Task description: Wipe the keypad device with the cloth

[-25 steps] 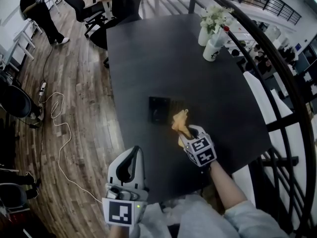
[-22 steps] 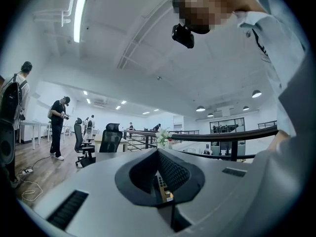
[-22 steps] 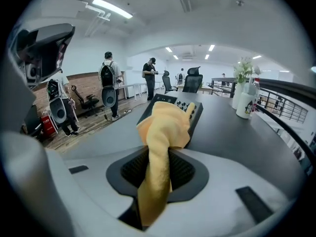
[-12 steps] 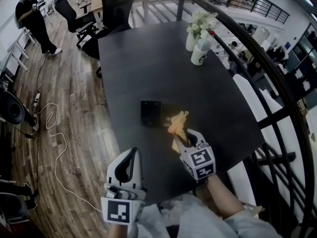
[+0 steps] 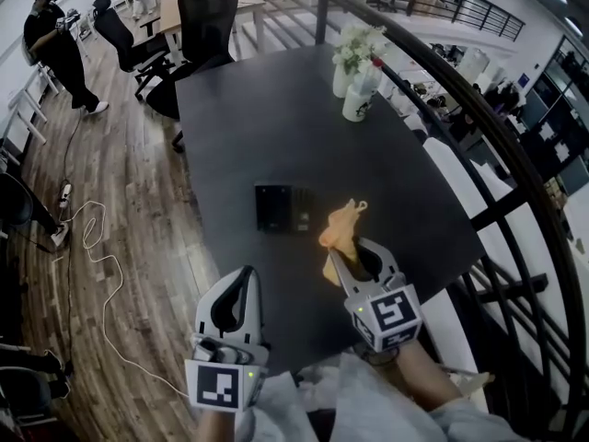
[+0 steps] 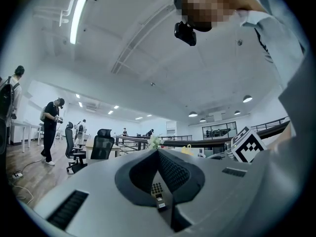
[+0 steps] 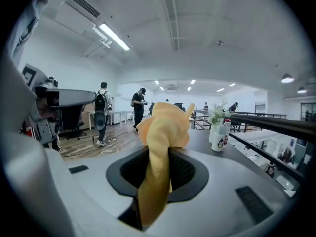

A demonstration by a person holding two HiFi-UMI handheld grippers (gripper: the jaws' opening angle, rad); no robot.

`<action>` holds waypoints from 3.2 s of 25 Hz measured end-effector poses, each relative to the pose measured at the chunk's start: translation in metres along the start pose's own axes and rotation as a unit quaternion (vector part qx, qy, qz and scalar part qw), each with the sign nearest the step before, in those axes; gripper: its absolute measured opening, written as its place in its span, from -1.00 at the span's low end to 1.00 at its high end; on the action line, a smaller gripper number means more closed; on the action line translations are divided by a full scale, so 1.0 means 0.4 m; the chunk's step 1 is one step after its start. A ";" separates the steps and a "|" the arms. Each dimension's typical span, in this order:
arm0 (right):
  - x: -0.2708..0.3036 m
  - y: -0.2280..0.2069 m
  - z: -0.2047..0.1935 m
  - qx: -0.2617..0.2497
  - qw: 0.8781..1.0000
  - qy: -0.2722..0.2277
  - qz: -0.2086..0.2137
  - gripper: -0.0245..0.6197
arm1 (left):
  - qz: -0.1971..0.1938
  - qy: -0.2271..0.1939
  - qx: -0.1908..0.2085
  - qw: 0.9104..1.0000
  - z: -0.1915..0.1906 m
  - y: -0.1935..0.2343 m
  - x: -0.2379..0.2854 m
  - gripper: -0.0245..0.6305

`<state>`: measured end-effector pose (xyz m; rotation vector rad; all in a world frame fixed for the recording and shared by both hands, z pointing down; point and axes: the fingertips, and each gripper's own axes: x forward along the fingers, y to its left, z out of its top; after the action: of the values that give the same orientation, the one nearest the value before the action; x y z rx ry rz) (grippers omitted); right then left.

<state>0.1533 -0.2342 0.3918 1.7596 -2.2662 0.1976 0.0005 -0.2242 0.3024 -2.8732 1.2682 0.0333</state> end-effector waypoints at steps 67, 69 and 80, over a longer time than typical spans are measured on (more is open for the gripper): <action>-0.153 0.049 0.094 0.004 0.998 -0.054 -0.025 -0.62 | -0.006 -0.041 0.012 0.999 0.074 -0.038 -0.062 -0.89; -0.151 0.050 0.092 0.005 0.998 -0.053 -0.025 -0.62 | -0.006 -0.040 0.010 0.999 0.073 -0.035 -0.062 -0.89; -0.153 0.046 0.085 0.010 0.998 -0.050 -0.024 -0.62 | -0.005 -0.041 0.010 0.999 0.072 -0.039 -0.060 -0.89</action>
<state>0.1453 -0.1819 0.3426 1.8711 -2.2939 0.1261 -0.0046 -0.1956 0.2738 -2.8305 1.2328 0.1352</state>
